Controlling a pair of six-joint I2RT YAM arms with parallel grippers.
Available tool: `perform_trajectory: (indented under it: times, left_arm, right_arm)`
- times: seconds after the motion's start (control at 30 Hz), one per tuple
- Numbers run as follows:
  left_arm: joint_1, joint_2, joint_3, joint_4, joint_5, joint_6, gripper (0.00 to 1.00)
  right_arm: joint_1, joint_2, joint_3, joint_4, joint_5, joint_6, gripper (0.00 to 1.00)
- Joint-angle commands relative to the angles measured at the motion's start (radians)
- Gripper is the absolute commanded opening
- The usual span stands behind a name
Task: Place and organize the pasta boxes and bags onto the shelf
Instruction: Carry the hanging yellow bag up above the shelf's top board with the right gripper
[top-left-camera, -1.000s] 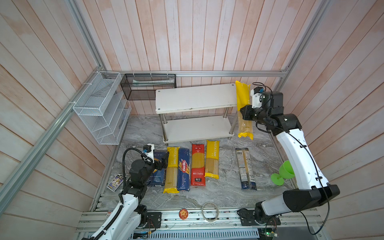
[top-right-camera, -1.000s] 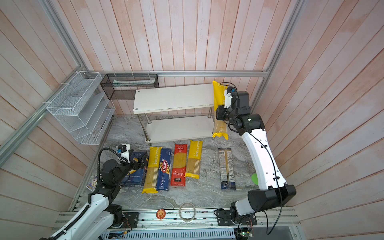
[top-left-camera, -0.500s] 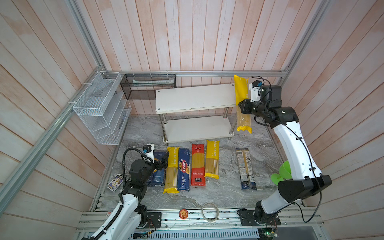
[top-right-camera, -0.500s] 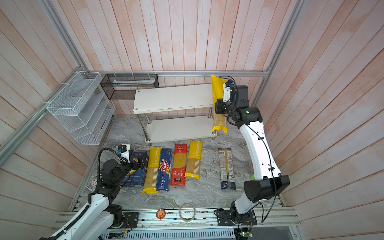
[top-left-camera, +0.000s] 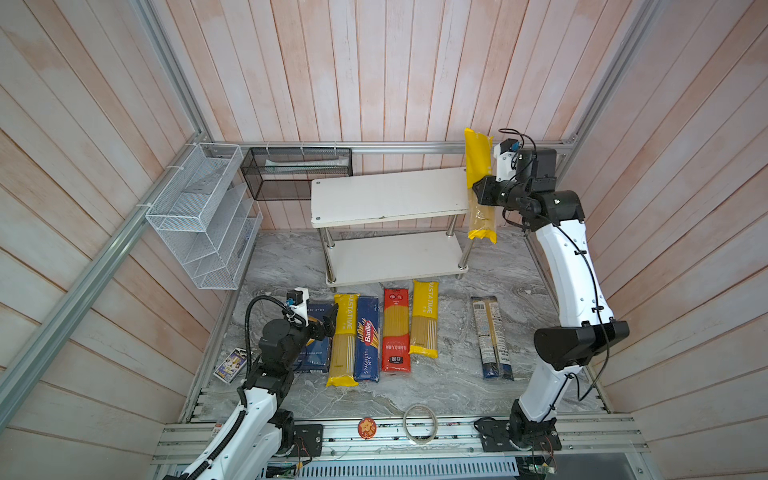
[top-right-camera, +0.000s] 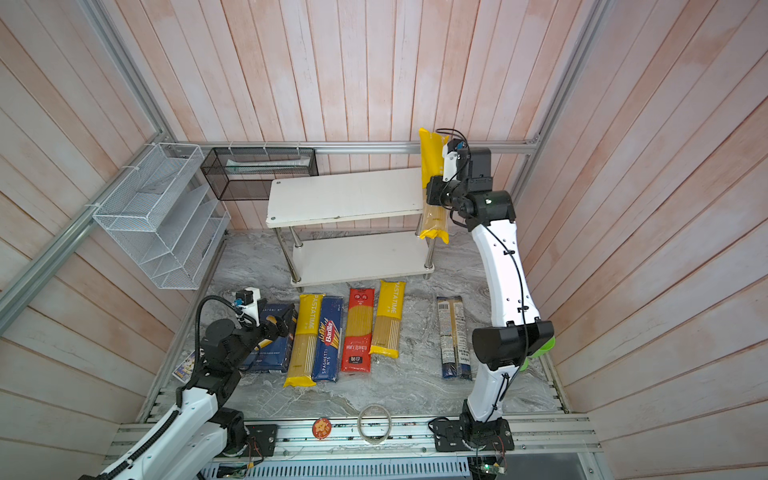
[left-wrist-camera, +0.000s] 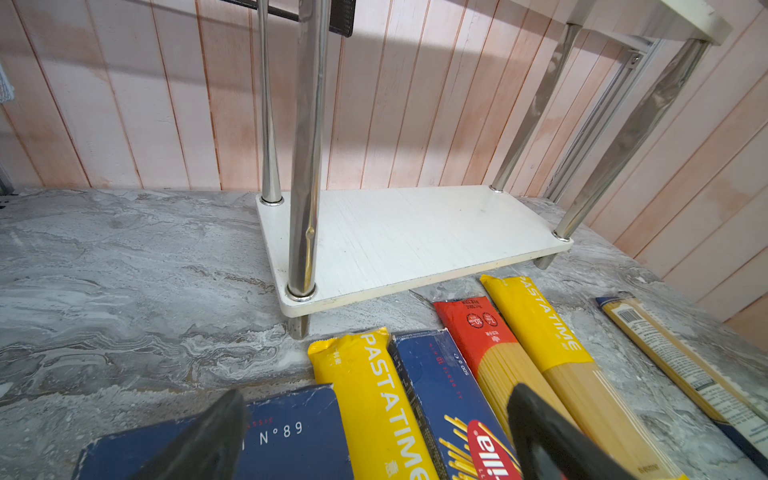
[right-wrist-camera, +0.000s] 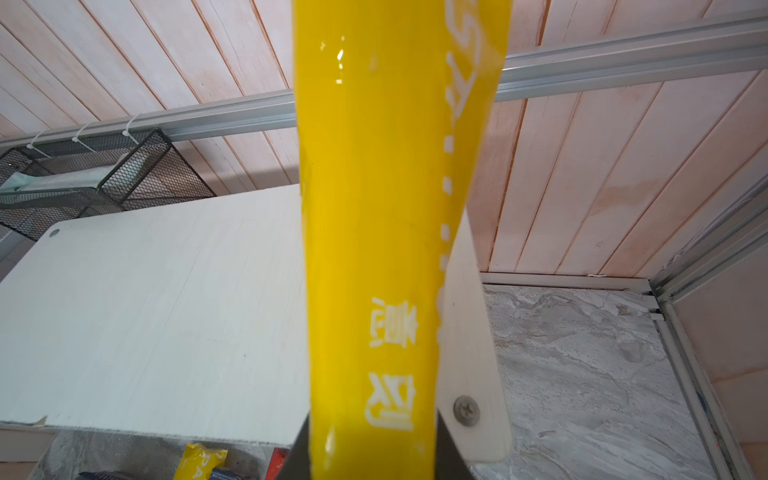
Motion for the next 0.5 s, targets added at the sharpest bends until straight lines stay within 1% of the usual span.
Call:
perform_trajectory:
  times: [0.0, 0.47]
  left_arm:
    - [-0.004, 0.000, -0.008, -0.012, 0.016, -0.007, 1.00]
    - [-0.004, 0.001, -0.007, -0.013, 0.020, -0.007, 1.00]
  right_arm:
    - [-0.008, 0.025, 0.094, 0.083, -0.029, -0.003, 0.00]
    - [-0.014, 0.082, 0.120, 0.167, -0.066, 0.032, 0.00]
